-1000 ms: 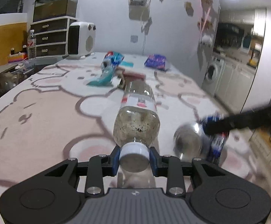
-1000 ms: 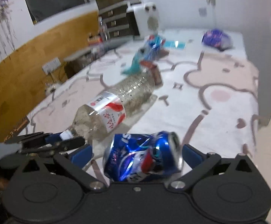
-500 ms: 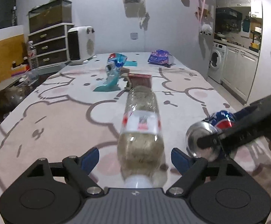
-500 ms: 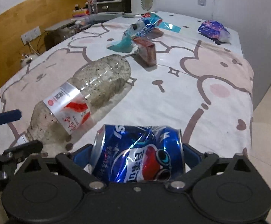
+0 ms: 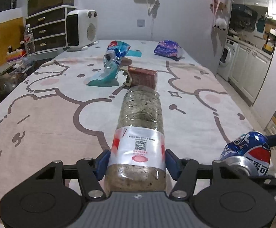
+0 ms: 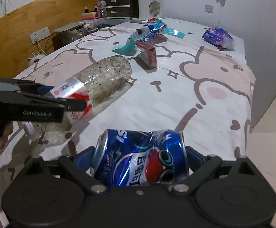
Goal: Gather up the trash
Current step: 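Lift the bottle with the left tool while the right tool lifts the blue can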
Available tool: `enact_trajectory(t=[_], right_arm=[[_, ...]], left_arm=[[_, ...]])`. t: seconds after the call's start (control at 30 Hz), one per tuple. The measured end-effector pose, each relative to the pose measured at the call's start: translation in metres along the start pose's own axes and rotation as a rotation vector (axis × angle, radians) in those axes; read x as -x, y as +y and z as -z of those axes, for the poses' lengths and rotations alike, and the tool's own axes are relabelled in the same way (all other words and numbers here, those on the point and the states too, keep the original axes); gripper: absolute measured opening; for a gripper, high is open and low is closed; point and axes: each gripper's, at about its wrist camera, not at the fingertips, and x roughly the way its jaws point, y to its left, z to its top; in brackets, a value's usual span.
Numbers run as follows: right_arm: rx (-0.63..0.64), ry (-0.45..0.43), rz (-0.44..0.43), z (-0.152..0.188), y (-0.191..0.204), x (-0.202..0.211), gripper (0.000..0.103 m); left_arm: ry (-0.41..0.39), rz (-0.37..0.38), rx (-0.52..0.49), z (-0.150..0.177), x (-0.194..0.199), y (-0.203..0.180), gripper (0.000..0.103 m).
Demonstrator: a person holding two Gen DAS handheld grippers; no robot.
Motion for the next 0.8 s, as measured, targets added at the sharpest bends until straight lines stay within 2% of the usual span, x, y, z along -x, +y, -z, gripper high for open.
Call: enact_trajectory(t=[0.43, 0.7, 0.8], right_arm=[[-0.046, -0.152, -0.023, 0.013, -0.025, 0.044, 0.097], [0.061, -0.134, -0.035, 0.046, -0.016, 0.055, 0.096], [0.065, -0.170, -0.035, 0.052, -0.016, 0.067, 0.096]], left_arm=[[-0.134, -0.010, 0.014, 0.010, 0.057, -0.034, 0.060], [-0.163, 0.020, 0.054, 0.041, 0.083, -0.055, 0.060], [-0.174, 0.022, 0.075, 0.048, 0.093, -0.059, 0.060]])
